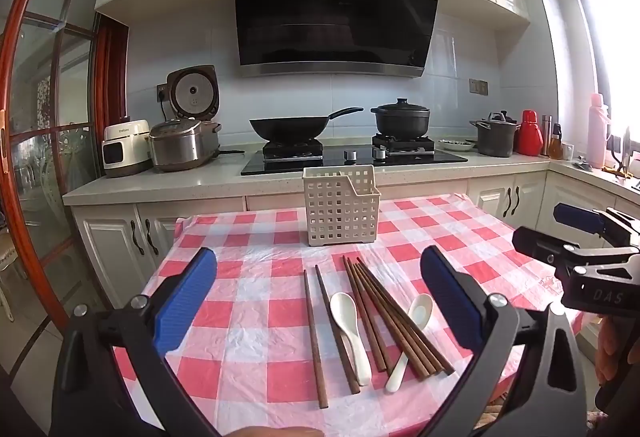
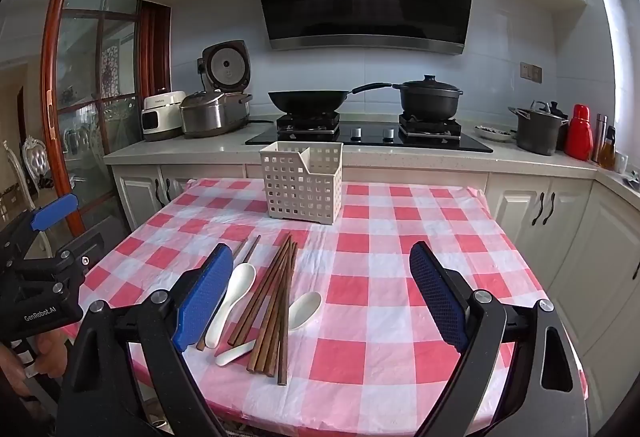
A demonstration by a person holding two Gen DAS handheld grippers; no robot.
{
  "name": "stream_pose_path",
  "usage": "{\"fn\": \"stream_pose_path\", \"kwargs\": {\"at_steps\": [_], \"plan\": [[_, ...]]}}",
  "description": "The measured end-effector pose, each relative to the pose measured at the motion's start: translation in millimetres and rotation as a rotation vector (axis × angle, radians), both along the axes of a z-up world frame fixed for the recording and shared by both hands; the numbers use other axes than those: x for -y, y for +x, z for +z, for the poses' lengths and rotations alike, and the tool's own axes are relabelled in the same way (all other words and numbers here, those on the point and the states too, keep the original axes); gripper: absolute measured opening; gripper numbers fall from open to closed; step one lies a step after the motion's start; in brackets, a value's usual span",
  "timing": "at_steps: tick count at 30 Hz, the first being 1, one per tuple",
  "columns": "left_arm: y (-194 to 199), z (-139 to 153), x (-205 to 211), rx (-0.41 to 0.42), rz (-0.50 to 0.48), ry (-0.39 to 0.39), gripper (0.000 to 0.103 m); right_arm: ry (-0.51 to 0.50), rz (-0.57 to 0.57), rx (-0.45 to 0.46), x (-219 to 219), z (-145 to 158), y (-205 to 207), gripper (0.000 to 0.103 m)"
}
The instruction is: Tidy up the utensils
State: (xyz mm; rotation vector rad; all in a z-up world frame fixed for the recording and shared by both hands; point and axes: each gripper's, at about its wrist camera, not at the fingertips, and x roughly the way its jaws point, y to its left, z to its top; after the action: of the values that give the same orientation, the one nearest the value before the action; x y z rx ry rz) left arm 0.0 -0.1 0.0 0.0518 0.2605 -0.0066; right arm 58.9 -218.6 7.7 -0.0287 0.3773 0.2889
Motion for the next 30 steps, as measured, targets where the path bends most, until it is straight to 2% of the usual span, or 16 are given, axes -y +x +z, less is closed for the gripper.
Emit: {"fn": "stream_pose_path", "kwargs": {"at_steps": [30], "plan": [[-0.1, 0.3, -0.4, -0.002, 0.000, -0.007, 0.098, 0.004, -0.003, -0.001, 0.5, -4.1, 0.1, 0.085]]}}
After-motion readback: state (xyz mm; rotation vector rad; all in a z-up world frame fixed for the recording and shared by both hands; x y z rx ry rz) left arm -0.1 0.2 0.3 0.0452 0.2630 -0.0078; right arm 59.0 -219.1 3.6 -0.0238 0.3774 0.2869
